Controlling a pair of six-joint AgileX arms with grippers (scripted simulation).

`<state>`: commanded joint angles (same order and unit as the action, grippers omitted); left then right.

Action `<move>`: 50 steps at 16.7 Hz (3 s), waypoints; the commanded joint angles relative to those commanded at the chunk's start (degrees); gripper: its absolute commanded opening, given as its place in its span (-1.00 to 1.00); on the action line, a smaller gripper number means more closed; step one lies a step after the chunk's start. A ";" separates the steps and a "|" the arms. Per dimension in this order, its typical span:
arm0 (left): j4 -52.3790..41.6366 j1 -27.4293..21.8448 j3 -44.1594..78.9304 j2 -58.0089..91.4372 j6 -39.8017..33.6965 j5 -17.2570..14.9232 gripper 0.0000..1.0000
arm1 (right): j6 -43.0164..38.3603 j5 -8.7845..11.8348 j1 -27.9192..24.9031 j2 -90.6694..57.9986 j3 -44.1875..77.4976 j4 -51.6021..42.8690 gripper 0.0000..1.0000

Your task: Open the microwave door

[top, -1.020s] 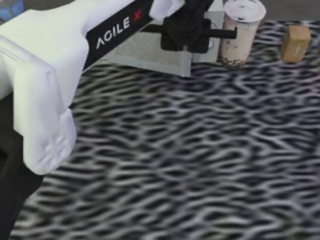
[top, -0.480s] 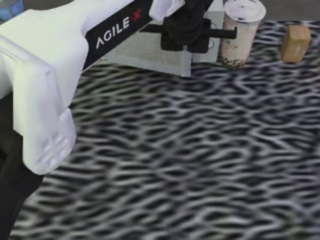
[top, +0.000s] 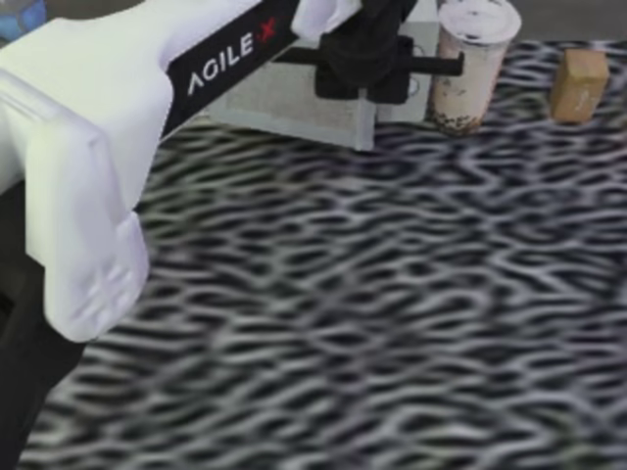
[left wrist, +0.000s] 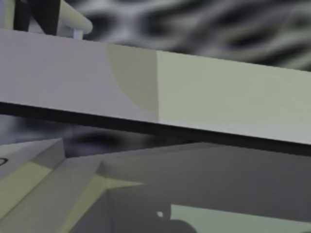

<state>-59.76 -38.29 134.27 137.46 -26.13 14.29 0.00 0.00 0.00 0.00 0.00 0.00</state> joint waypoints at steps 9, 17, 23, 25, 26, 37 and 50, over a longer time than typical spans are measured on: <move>2.52 0.11 -4.31 -2.68 1.72 -0.78 -1.00 | 0.00 0.00 0.00 0.00 0.00 0.00 1.00; 7.11 0.63 -13.55 -7.76 5.85 -2.89 -1.00 | 0.00 0.00 0.00 0.00 0.00 0.00 1.00; 7.11 0.63 -13.55 -7.76 5.85 -2.89 -1.00 | 0.00 0.00 0.00 0.00 0.00 0.00 1.00; 7.11 0.63 -13.55 -7.76 5.85 -2.89 -1.00 | 0.00 0.00 0.00 0.00 0.00 0.00 1.00; 7.11 0.63 -13.55 -7.76 5.85 -2.89 -1.00 | 0.00 0.00 0.00 0.00 0.00 0.00 1.00; 7.11 0.63 -13.55 -7.76 5.85 -2.89 -1.00 | 0.00 0.00 0.00 0.00 0.00 0.00 1.00; 12.22 1.62 -23.88 -14.04 12.11 -6.22 -1.00 | 0.00 0.00 0.00 0.00 0.00 0.00 1.00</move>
<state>-47.54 -36.67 110.39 123.41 -14.02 8.06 0.00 0.00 0.00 0.00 0.00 0.00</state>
